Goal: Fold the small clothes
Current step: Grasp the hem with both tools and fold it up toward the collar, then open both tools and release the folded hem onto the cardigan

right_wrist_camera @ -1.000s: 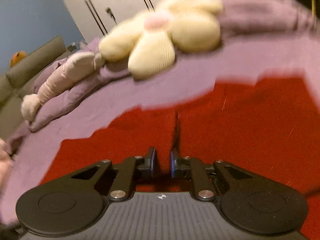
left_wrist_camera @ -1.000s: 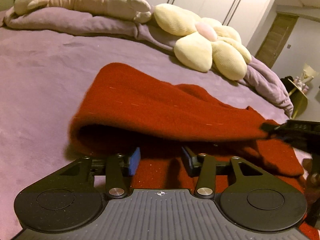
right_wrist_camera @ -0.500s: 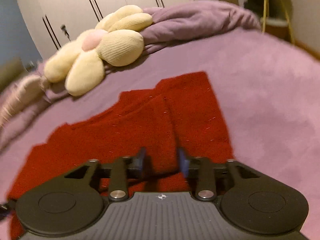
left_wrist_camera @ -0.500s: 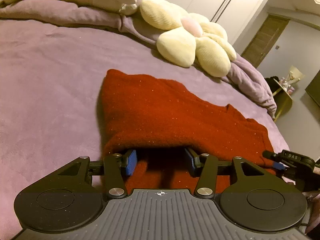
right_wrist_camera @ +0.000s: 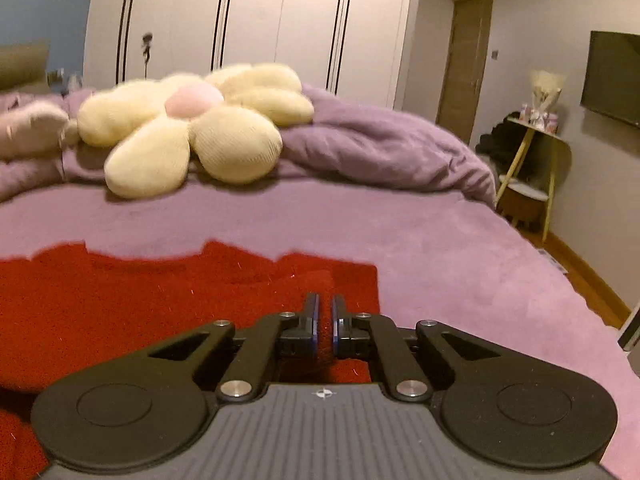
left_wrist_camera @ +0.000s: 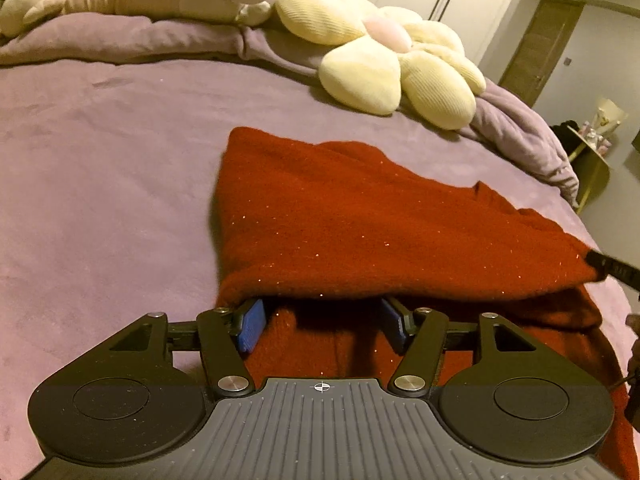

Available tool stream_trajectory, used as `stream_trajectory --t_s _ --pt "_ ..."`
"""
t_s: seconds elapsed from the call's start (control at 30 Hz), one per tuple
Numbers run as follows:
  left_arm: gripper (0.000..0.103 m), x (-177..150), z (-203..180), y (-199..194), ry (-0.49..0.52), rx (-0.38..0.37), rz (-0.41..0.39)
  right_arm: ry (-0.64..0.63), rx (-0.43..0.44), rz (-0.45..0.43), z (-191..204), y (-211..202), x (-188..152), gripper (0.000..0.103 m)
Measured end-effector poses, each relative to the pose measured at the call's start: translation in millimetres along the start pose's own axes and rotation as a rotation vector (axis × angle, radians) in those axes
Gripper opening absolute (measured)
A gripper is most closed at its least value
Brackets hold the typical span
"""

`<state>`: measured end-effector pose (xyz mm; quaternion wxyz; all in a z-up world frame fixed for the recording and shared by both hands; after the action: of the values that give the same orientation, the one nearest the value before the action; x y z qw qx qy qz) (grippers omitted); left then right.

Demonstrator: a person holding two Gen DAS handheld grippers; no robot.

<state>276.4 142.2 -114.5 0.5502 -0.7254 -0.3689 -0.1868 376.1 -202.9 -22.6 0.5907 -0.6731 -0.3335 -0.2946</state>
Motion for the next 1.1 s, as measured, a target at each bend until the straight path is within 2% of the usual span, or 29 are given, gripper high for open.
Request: stream_trajectory --t_s 0.17,0.33,0.37,0.4,0.43,0.5,0.57,0.63,0.73,0.8,0.9,0.97,1.1 --pt "0.065 -1.2 0.6 1.0 0.008 0.004 0.014 -0.019 -0.005 0.046 -4.8 14.0 -12.8 0.005" --pt "0.068 -1.1 0.8 -6.7 0.025 -0.011 0.036 -0.107 -0.077 0.034 -1.1 24.4 -20.0 0.004" --pt "0.068 -1.7 1.7 -9.9 0.022 -0.009 0.040 -0.131 -0.121 0.059 -1.4 29.9 -23.6 0.004" --pt "0.068 -2.1 2.9 -15.2 0.017 -0.011 0.040 -0.146 -0.176 0.130 -6.3 40.2 -29.0 0.004" --pt "0.068 -2.0 4.1 -22.8 0.016 -0.020 0.033 -0.101 -0.181 0.175 -16.5 44.5 -32.2 0.004" --pt "0.071 -0.4 3.5 -37.2 0.036 -0.030 0.005 0.066 -0.139 0.175 -41.4 33.4 -30.9 0.005" --pt "0.072 4.7 -0.4 -45.5 0.069 -0.026 -0.025 0.134 -0.061 0.130 -48.2 16.7 -25.6 0.006" --pt "0.072 12.8 -7.3 -44.0 0.080 -0.034 -0.045 0.142 0.021 0.077 -38.6 1.3 -15.6 0.006" --pt "0.072 25.4 -21.9 -29.3 0.069 -0.048 -0.059 0.103 0.144 0.049 -6.9 -4.8 -4.6 0.008" --pt "0.071 28.5 -31.4 -14.1 0.083 -0.040 -0.052 0.042 0.183 0.048 16.1 -0.4 -4.7 0.008" --pt "0.066 24.1 -41.2 12.8 0.135 0.024 -0.001 -0.044 0.140 0.095 36.6 14.8 -17.5 0.008" --pt "0.063 20.0 -44.7 28.1 0.179 0.067 0.041 -0.063 0.098 0.145 34.5 27.8 -29.4 0.007" --pt "0.069 21.7 -47.3 43.4 0.231 0.088 0.051 -0.108 0.075 0.113 31.6 37.7 -33.8 0.004"
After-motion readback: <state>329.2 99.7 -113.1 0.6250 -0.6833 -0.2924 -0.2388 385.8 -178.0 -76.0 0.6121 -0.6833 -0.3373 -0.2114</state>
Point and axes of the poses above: each gripper's, at about its wrist camera, not at the fingertips, and y roughly the way its jaws point, z to its left, x to its top, the point moved 3 cm from there along y, roughly the way its jaws point, and after that the axes turned 1 degree about -z, right-handed, at the moved point
